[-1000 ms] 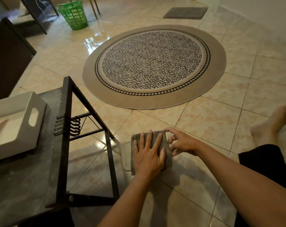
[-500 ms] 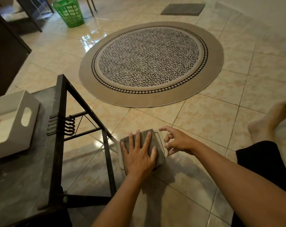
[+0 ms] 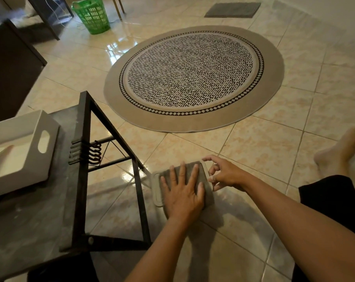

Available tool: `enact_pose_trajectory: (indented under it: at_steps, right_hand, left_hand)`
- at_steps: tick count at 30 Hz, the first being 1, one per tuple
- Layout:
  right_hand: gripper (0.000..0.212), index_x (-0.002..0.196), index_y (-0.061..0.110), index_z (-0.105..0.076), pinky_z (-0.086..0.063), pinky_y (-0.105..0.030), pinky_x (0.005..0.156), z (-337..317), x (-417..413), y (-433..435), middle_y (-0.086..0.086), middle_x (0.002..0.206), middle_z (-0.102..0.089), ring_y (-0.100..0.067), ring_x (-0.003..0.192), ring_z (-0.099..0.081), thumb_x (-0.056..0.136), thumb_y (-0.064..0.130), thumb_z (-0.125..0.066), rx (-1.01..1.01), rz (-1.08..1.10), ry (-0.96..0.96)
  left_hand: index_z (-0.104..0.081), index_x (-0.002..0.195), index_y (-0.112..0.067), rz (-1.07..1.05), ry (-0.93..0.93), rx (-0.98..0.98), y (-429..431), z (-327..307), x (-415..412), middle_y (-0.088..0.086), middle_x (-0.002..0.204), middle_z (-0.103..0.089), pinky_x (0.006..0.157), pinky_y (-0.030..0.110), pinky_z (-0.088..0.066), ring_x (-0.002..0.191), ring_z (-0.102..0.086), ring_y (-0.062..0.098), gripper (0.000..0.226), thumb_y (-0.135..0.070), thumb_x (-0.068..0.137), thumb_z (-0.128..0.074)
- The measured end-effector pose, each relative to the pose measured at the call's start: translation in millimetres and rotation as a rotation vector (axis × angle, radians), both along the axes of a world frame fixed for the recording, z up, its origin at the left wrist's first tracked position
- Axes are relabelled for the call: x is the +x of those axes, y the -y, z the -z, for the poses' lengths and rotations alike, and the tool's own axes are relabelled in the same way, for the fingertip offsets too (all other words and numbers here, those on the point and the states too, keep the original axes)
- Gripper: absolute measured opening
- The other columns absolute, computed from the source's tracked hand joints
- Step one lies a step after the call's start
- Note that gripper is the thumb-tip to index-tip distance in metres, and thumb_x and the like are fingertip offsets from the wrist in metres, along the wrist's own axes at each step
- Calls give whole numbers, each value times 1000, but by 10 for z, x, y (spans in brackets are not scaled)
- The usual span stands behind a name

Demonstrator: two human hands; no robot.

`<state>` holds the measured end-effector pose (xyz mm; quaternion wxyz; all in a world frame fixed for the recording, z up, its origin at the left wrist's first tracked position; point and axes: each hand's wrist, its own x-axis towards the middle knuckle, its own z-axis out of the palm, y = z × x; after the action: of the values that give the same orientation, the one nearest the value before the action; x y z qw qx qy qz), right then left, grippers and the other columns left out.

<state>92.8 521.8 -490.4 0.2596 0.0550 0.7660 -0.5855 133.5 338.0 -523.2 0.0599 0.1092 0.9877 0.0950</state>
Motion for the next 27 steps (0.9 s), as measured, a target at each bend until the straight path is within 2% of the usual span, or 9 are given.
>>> enact_pose_trajectory:
  at_steps: [3,6,10,13,16,18,22,27]
  right_hand:
    - [67,137,25,-46,-62,-35,64,-7,10,3,-12,86,-55,-19,75,-65,85,-16,-56,1,2,5]
    - [67,138,23,-46,-62,-35,64,2,22,9,-11,85,-55,-19,74,-65,85,-15,-57,-3,26,6]
    - [67,139,23,-46,-61,-31,60,3,4,27,-12,88,-58,-21,78,-67,85,-14,-57,23,33,-5]
    - [66,138,24,-47,-61,-33,60,8,0,38,-13,88,-57,-20,74,-66,85,-15,-57,23,26,-1]
    - [66,137,23,-48,-63,-39,65,-9,10,37,-15,88,-56,-22,77,-65,85,-16,-55,6,26,3]
    - [66,138,22,-47,-63,-39,65,-13,17,44,-13,88,-54,-22,76,-64,85,-16,-56,0,36,8]
    - [66,138,24,-46,-62,-36,63,-10,26,54,-14,93,-55,-22,79,-67,86,-15,-56,13,39,-3]
    - [64,135,26,-47,-61,-34,60,15,19,48,-12,89,-55,-18,71,-65,86,-15,-55,-5,28,5]
  left_hand:
    - [17,150,-47,69,-2,-1,-85,-36,-134,-2,163,23,116,56,17,146,30,26,61,-61,97,-11]
    - [18,151,-43,-77,28,-30,194,-81,-284,1,164,19,117,57,15,147,25,27,64,-60,98,-13]
    - [23,150,-42,-204,34,-21,351,-72,-87,2,164,22,118,57,12,145,31,26,65,-60,97,-11]
    - [23,149,-44,-105,18,-3,86,-7,81,0,162,26,116,55,18,144,33,25,64,-62,94,-5]
    - [17,151,-45,28,-1,12,-44,-27,-60,-1,163,23,117,54,17,145,32,24,64,-61,96,-11]
    - [17,151,-44,8,14,-2,93,-51,-195,0,164,21,118,55,15,146,29,25,65,-61,97,-13]
    - [26,148,-44,-157,10,-41,412,-30,-126,1,163,24,118,56,11,144,32,25,67,-65,92,-3]
    - [24,148,-45,-23,3,6,3,23,77,-2,161,28,116,54,20,145,32,26,62,-60,96,-7]
